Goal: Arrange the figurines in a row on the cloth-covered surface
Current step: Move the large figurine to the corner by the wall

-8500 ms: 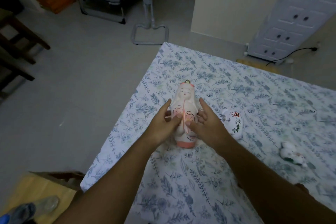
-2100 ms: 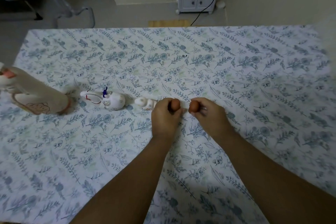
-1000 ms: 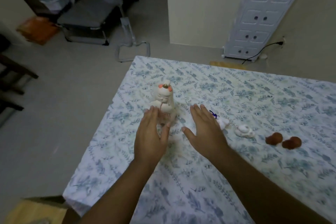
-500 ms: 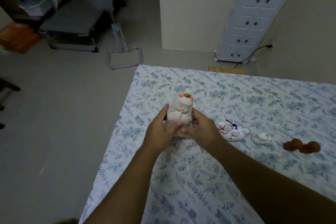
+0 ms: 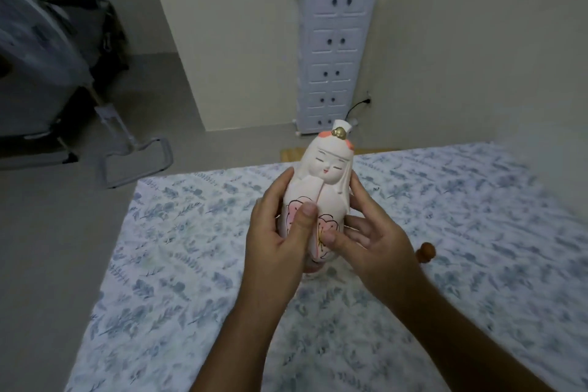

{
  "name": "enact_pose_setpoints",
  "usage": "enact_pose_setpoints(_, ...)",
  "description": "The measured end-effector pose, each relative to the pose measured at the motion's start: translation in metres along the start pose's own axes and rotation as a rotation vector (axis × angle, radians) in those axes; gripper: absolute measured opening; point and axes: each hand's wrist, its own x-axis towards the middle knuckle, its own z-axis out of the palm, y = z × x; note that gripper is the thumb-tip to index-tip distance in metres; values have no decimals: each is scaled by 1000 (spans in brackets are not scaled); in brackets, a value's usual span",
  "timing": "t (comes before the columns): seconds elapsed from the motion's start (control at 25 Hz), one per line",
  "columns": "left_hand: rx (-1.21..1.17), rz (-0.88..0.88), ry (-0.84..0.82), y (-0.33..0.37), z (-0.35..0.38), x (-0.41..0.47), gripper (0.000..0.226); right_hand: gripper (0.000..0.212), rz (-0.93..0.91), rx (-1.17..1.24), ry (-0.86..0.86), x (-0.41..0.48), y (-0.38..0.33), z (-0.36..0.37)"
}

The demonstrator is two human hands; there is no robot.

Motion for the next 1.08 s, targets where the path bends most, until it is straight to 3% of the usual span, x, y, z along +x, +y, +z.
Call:
enact_pose_setpoints(0.28, -8, -82, -274, -21, 243, 59, 34, 98, 72, -136, 341, 24, 47, -223)
enact_pose_setpoints(0.56, 111, -232, -412, -77, 495, 145, 32, 70, 113, -198, 618, 88, 133, -428)
enact_pose_setpoints(0.8, 107, -271, -556, -132, 598, 196, 37, 67, 95, -144, 790, 133, 193, -512)
enact_pose_setpoints(1.08, 113, -208, -643, -166, 625, 213, 36, 63, 70, -116, 906, 146, 229, -531)
